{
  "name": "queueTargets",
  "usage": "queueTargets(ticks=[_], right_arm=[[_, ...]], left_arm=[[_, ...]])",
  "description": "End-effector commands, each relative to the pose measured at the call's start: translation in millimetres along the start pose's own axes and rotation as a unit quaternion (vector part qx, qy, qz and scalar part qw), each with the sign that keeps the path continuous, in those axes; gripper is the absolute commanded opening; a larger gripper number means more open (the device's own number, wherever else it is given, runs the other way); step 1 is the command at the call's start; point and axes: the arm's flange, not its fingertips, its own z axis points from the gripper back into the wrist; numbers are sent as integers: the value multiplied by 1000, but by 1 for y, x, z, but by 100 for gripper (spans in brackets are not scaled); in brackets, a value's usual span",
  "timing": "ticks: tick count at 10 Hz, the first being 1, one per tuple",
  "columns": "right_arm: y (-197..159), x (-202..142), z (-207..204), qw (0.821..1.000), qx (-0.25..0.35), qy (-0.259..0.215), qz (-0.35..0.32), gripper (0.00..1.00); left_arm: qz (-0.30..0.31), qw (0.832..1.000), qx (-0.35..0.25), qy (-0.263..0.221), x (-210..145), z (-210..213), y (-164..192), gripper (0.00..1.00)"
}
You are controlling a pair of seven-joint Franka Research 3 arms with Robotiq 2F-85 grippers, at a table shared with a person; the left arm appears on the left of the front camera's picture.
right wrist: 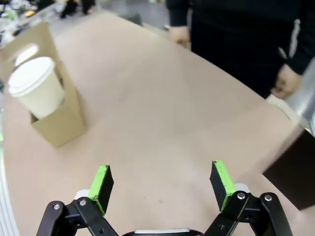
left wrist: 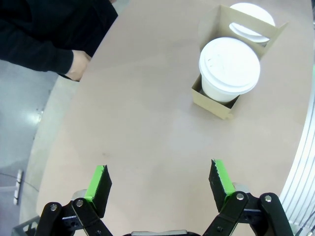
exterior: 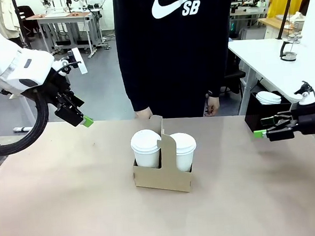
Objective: Pour a drink into a cup and package it in a carrier.
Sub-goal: Insert the held 600 ml Paper Cup into the Cup Carrier.
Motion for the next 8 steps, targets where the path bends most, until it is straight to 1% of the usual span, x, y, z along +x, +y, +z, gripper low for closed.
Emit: queueTargets(ticks=[1,3,4,5,8], right_arm=[[36,-1,3,999,-21,17,-24,100],[35,-4,4,999,-23,19,-26,100],[32,-4,-4,999,4,13,-40,100],[6,9,-5,999,-19,22,-13,100],[6,9,-5,999,-19,22,-13,100]], left_arm=[[6,1000,2,-1,0,1,-1,100],[6,1000,2,-1,0,1,-1,100],[6,1000,2,-1,0,1,-1,100],[6,1000,2,-1,0,1,-1,100],[6,1000,2,-1,0,1,-1,100]])
